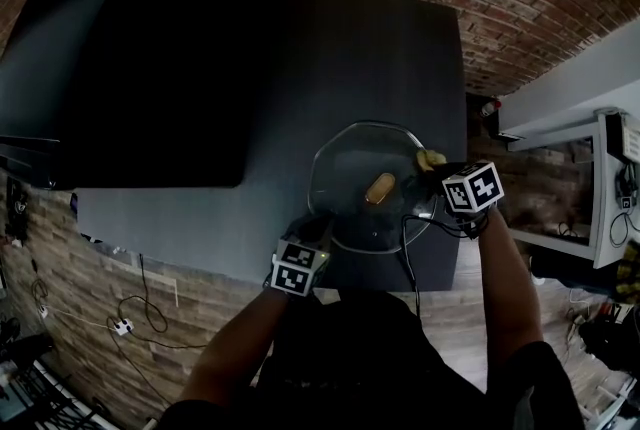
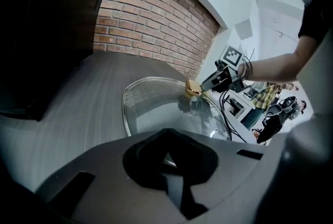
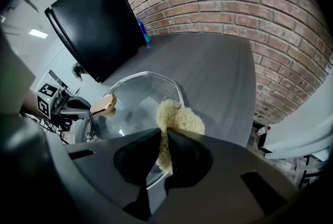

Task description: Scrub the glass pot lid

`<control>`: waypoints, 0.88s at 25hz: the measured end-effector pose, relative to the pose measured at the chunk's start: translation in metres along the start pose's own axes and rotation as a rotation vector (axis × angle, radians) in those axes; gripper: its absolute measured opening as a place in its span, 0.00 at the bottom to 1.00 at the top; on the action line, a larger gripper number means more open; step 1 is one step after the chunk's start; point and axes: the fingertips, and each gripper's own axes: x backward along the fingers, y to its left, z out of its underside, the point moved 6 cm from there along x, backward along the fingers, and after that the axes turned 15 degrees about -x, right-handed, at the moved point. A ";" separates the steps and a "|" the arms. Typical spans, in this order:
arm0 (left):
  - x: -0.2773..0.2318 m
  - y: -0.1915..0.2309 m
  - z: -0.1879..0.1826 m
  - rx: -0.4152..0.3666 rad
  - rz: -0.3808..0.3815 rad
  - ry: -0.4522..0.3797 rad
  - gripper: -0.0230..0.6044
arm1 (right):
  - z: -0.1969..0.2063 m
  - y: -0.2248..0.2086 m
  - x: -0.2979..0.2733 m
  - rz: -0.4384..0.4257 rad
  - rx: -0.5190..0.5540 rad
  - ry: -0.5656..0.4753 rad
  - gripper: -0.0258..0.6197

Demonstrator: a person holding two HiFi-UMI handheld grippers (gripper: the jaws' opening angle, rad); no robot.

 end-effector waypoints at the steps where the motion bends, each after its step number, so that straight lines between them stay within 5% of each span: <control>1: 0.000 0.000 0.000 0.002 -0.001 0.000 0.09 | -0.008 0.001 -0.003 0.006 0.019 0.004 0.11; 10: 0.000 0.000 0.000 0.009 -0.010 -0.003 0.09 | -0.071 0.059 -0.043 -0.015 0.242 0.063 0.11; 22: 0.000 -0.002 0.000 0.020 -0.026 -0.009 0.09 | -0.054 0.167 -0.078 -0.076 0.860 0.272 0.11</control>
